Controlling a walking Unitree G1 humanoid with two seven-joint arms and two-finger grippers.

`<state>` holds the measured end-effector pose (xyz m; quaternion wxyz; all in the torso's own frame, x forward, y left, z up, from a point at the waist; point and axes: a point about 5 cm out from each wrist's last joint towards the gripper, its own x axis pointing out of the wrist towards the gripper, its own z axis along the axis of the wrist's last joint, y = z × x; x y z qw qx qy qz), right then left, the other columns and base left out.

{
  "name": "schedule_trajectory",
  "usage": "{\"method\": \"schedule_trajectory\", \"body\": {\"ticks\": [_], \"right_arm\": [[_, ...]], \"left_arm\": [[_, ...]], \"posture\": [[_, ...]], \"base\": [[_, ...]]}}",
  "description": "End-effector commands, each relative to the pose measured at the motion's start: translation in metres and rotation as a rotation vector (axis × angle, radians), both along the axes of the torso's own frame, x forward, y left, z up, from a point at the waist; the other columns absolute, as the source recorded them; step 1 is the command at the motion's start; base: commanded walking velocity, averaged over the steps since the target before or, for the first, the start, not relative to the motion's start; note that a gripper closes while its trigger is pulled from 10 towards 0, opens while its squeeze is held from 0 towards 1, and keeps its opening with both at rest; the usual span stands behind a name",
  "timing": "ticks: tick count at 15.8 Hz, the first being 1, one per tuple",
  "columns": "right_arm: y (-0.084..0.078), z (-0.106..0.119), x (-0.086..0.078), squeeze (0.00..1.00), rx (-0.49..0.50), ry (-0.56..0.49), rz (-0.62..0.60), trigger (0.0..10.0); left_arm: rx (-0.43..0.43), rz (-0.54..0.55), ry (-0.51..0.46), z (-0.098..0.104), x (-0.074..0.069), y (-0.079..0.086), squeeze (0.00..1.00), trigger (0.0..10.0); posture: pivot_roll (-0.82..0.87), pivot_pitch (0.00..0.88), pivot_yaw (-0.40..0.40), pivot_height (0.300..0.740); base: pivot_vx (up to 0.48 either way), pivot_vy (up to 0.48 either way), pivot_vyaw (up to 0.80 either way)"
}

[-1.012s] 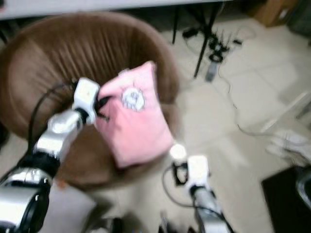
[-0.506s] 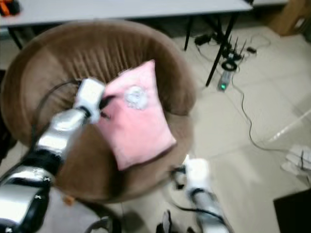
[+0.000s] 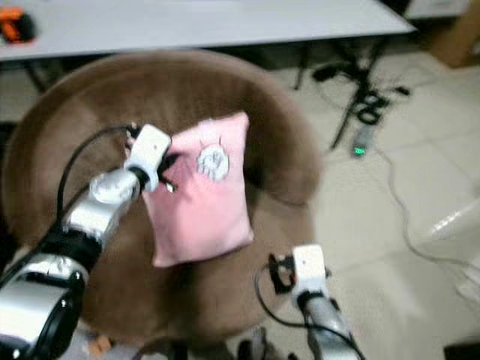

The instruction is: Move the pillow to the sofa from floor

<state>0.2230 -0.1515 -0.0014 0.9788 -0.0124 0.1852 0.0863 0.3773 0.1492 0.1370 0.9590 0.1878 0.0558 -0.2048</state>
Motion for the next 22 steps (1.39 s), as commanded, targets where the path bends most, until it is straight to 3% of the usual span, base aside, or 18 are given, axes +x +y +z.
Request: {"method": "schedule_trajectory", "body": {"ticks": [1,5,8,11,14,19,22], "right_arm": [[-0.002,-0.003,-0.004,0.00,-0.006,0.018,0.013,10.0],[0.001,-0.001,-0.005,0.00,0.008,0.014,0.019,10.0],[0.005,0.001,-0.006,0.00,0.015,0.009,0.020,10.0],[0.009,0.002,-0.011,0.00,0.030,0.006,0.006,10.0],[0.012,0.003,-0.018,0.00,0.048,0.001,-0.001,10.0],[0.009,0.002,-0.027,0.00,0.040,0.014,-0.010,10.0],[0.005,-0.003,-0.026,0.00,0.033,0.025,0.005,10.0]], "left_arm": [[-0.001,-0.013,-0.028,0.005,0.001,-0.004,0.00,10.0],[0.051,-0.031,-0.034,0.010,0.007,0.001,0.00,10.0],[0.120,-0.027,-0.020,0.023,0.017,0.016,0.00,10.0],[0.165,-0.020,-0.034,0.035,0.023,0.020,0.00,10.0],[0.223,-0.006,-0.006,0.035,0.025,0.025,0.00,10.0],[0.217,0.005,0.041,0.031,0.024,0.028,0.00,10.0],[0.474,-0.025,0.008,0.036,0.026,0.031,0.00,10.0]], "posture": [[-0.14,0.154,-0.010,0.740],[-0.13,0.163,-0.008,0.740],[-0.14,0.169,0.011,0.740],[-0.16,0.169,0.031,0.740],[-0.18,0.168,0.046,0.740],[-0.20,0.170,0.039,0.740],[-0.20,0.173,0.034,0.740]], "base": [[0.000,0.000,0.00],[0.000,0.000,0.00],[0.000,0.000,0.00],[0.000,0.000,0.00],[0.000,0.000,0.00],[0.000,0.000,0.00],[0.000,0.000,0.00]]}}
